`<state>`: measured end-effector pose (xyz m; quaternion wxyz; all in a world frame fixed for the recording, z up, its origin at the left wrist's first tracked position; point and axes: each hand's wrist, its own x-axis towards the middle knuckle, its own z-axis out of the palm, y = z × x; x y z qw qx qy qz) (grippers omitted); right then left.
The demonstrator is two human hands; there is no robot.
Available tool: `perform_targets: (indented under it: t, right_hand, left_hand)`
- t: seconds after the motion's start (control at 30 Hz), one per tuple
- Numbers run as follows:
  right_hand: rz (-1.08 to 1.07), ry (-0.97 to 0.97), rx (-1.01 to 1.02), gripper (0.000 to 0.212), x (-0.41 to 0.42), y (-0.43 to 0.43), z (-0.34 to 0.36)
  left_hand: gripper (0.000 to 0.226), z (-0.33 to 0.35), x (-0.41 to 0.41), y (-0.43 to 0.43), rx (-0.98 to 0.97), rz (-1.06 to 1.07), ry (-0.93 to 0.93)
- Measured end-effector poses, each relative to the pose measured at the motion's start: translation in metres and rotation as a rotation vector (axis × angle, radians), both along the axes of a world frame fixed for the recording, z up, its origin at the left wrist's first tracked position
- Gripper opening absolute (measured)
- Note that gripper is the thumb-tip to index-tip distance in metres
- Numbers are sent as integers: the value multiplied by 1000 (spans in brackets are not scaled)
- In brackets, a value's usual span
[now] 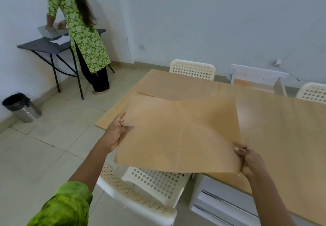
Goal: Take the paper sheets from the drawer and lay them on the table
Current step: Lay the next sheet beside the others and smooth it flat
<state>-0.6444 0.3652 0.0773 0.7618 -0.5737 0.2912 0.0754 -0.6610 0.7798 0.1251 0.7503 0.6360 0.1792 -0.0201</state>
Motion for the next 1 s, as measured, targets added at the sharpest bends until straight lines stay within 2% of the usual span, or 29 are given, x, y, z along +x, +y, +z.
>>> perform_targets:
  t: [0.13, 0.3, 0.4, 0.5, 0.6, 0.63, 0.7, 0.73, 0.83, 1.0]
  right_hand:
    - [-8, 81, 10, 19, 8, 28, -13]
    - [-21, 128, 24, 17, 18, 68, -30]
    - [-64, 144, 14, 18, 25, 95, -37]
    - [-139, 176, 10, 19, 25, 126, -49]
    - [-231, 155, -7, 17, 24, 154, -54]
    - [-255, 156, -37, 14, 24, 163, -53]
    - [-280, 147, -132, 29, 25, 176, -47]
    - [-290, 142, -183, 34, 25, 182, -43]
    - [-291, 157, -358, 32, 27, 196, -32]
    - [-252, 237, -665, 36, 29, 209, -27]
  left_hand:
    - [83, -8, 15, 20, 71, -16, 20]
    - [53, -16, 46, 49, 267, 49, 34]
    - [48, -19, 73, 74, 446, 62, 59]
    - [51, -34, 96, 107, 613, -10, 102]
    - [54, -47, 111, 136, 600, -126, 139]
    - [56, -50, 116, 144, 568, -170, 154]
    - [58, -55, 126, 156, 549, -261, 186]
    - [55, -58, 132, 162, 573, -306, 199]
    - [48, -65, 143, 169, 690, -380, 201]
    - [60, -80, 155, 172, 822, -413, 220]
